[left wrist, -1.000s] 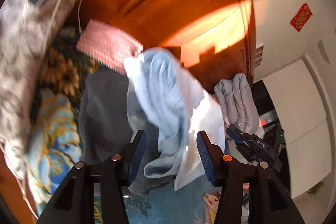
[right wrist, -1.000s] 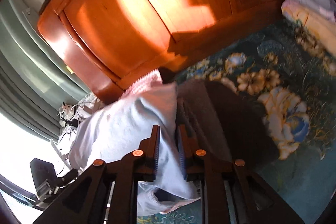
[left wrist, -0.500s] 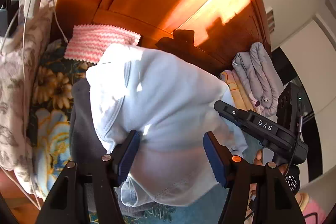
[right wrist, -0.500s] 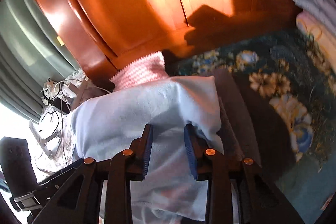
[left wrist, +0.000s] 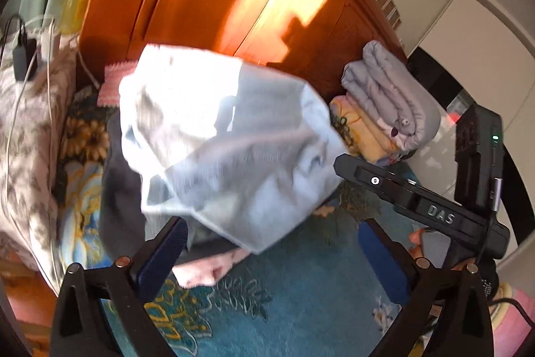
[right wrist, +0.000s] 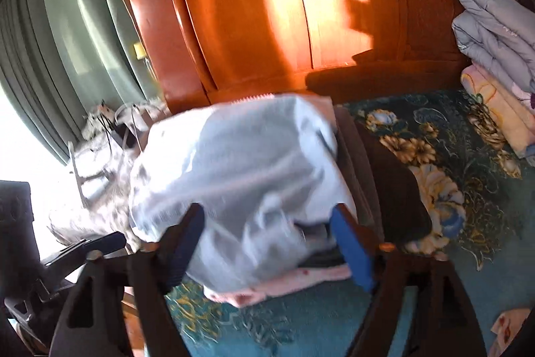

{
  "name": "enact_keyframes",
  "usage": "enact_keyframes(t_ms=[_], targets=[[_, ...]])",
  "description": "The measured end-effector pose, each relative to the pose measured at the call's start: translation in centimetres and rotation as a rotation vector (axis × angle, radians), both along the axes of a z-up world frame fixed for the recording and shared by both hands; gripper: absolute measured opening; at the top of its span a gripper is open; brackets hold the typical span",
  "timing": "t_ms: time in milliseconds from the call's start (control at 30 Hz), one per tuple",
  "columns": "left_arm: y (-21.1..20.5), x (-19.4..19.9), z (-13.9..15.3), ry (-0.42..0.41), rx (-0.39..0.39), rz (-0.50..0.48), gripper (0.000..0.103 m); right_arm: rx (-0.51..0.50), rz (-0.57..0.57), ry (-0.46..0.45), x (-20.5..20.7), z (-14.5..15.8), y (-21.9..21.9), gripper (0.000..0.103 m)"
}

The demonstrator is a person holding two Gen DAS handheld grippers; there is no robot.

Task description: Fold clothes

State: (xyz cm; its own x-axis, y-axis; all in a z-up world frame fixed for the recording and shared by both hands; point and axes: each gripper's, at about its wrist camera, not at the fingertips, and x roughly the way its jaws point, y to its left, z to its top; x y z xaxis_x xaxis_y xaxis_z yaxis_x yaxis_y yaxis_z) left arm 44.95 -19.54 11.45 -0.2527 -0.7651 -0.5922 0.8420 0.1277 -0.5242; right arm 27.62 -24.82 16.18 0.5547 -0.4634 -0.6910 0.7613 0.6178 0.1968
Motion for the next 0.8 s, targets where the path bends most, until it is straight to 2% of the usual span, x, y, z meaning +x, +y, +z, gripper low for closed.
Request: enact_keyframes(t_ms=[67,167,267,367,633,800], targets=[[0.4,0.0,-1.2,0.009,0.021,0.038,0.103,0.011,0.006,0.013,-0.6,-1.1,0.7,0.086],[0.8,0.1,-2.3,-0.005,0.044,0.096,0.103,-0.001,-0.004,0.046,-1.0,-2.4,1.6,0.103],[1.2,0.0,-2.8,-0.046,0.048,0.152,0.103,-0.02,-0.01,0.063,-1.2,-3.0,2.1,0.103],[1.9,0.0,-2.9,-0.062,0.018,0.189,0.103,-0.036,-0.019,0.068,-1.1,-3.5,2.4,0.103],[2.3,0.3,-4.0,-0.022,0.011,0.182,0.103,-0.052,-0.032,0.108,-0.6,-4.6,2.5,0.103],[2.0,1.0,-5.7,0.058,0.07,0.21,0.103,-0.071,-0.033,0.138,-0.2,-4.9,2.8,0.103]])
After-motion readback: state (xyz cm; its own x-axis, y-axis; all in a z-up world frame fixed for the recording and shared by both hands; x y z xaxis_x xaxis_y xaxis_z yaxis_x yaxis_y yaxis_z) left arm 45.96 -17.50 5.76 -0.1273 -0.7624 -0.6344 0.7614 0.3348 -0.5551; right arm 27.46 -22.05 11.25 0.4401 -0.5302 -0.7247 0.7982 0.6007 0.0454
